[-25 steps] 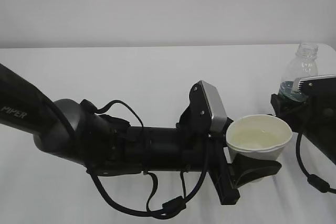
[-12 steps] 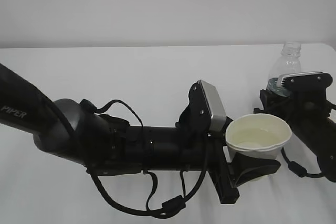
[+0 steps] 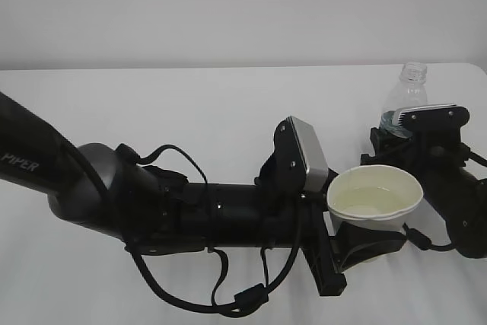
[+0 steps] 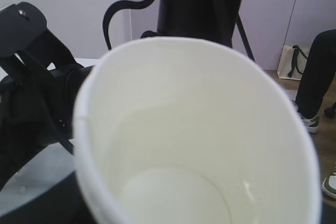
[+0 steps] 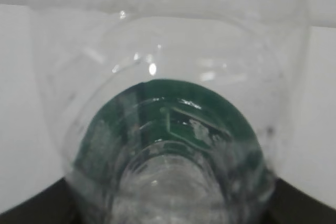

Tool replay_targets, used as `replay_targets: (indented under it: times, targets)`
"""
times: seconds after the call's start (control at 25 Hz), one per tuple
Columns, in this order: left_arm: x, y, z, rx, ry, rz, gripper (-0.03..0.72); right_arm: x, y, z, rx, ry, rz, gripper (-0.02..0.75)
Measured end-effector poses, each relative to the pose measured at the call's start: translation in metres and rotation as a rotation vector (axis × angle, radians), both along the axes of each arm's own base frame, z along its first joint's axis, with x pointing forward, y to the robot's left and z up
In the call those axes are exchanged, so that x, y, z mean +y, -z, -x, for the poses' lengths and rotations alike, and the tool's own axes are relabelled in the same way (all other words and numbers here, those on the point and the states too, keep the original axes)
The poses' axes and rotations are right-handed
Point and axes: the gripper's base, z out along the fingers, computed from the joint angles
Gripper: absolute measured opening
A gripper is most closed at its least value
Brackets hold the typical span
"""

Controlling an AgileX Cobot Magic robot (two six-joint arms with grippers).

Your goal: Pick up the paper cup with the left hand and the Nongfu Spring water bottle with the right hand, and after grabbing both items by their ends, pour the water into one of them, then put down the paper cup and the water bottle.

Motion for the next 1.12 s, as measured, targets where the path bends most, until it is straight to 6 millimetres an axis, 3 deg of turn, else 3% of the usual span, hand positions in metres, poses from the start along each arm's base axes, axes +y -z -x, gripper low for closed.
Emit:
replay_targets:
  times: [0.2,0.6,1.12]
  targets:
    - [0.0,0.0,0.0,0.0,0.0,0.0,0.426,0.0,0.0,0.0,0.0,0.0,0.0,0.434]
    - [0.0,0.0,0.0,0.0,0.001,0.002,0.425,0.0,0.002,0.002,0.009,0.0,0.002,0.592]
    - [0.0,0.0,0.0,0.0,0.001,0.002,0.425,-0.004,-0.021,0.024,-0.003,0.0,0.0,0.605]
